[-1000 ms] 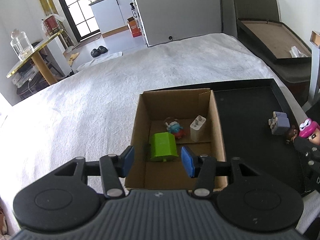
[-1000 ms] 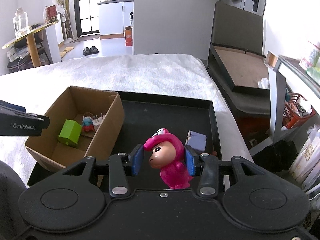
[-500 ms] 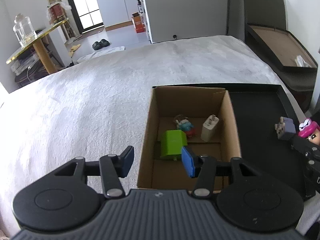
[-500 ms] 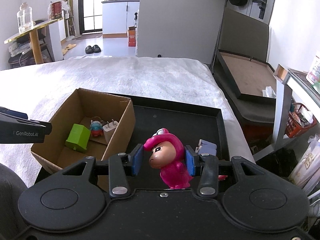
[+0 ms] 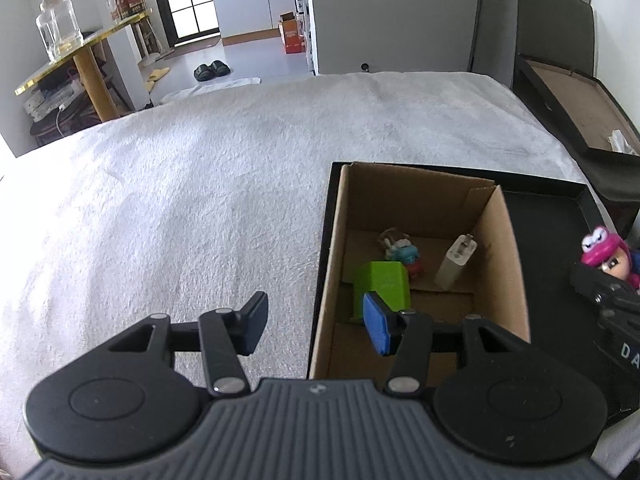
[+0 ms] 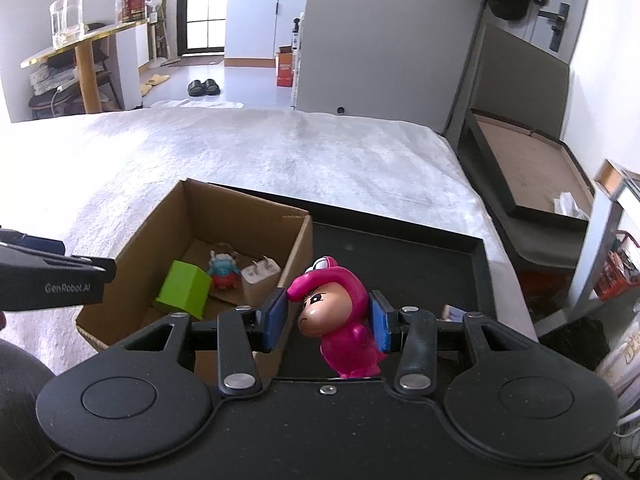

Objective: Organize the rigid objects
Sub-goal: 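Carry the pink doll with the right gripper toward the cardboard box, then open the right gripper to drop the pink doll into the box, then move the right tool back over the tray toward the brown-haired doll, then close the right gripper on the brown-haired doll and lift it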

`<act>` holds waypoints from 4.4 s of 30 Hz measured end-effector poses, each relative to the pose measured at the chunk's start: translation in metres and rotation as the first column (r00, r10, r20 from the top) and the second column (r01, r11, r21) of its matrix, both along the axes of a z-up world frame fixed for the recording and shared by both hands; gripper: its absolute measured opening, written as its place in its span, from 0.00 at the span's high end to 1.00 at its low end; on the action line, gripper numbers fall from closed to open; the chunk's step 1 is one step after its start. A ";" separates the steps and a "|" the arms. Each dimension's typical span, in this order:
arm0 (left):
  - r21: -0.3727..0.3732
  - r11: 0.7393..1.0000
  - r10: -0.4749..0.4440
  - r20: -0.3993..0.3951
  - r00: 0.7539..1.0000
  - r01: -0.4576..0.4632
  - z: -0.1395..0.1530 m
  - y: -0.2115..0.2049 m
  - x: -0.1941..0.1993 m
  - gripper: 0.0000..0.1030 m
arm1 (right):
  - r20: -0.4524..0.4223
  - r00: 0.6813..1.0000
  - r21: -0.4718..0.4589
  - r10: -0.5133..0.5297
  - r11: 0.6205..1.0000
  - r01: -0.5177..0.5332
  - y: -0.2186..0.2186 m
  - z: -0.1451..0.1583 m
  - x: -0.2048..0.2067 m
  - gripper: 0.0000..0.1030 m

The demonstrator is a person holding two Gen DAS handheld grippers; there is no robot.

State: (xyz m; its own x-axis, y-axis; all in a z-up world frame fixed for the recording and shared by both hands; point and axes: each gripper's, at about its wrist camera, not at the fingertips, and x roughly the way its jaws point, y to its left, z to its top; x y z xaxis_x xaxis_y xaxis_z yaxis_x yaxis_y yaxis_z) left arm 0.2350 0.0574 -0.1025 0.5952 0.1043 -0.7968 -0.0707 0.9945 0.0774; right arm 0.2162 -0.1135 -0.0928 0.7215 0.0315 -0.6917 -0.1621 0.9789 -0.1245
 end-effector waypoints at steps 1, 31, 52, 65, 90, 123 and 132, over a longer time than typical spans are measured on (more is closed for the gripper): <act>-0.006 1.000 -0.002 -0.005 1.000 0.002 -0.003 0.001 0.001 0.50 | -0.003 1.000 -0.004 0.006 1.000 -0.006 0.004 -0.001 0.003 0.58; -0.071 0.997 0.024 -0.045 0.999 -0.028 -0.033 0.016 0.016 0.74 | -0.052 0.996 -0.010 0.070 0.997 -0.070 0.038 -0.022 0.030 0.54; 0.016 1.000 0.027 -0.023 0.999 -0.027 0.002 -0.011 0.009 0.55 | -0.015 1.000 0.069 0.008 0.998 -0.007 -0.014 -0.009 0.007 0.37; 0.087 0.996 -0.029 0.003 1.000 0.029 0.017 -0.060 0.002 0.44 | -0.002 0.998 0.121 -0.065 0.991 0.064 -0.064 -0.009 -0.007 0.24; 0.156 0.981 -0.112 -0.032 0.993 0.116 -0.004 -0.144 0.016 0.39 | -0.056 0.984 0.171 -0.167 0.970 0.174 -0.155 -0.049 -0.001 0.28; 0.238 0.957 -0.158 -0.058 0.986 0.167 -0.048 -0.189 0.040 0.40 | -0.053 0.975 0.229 -0.215 0.948 0.221 -0.191 -0.106 0.023 0.56; 0.239 0.949 -0.194 -0.065 0.979 0.204 -0.051 -0.201 0.037 0.40 | -0.121 0.973 0.160 -0.197 0.963 0.215 -0.181 -0.124 0.029 0.56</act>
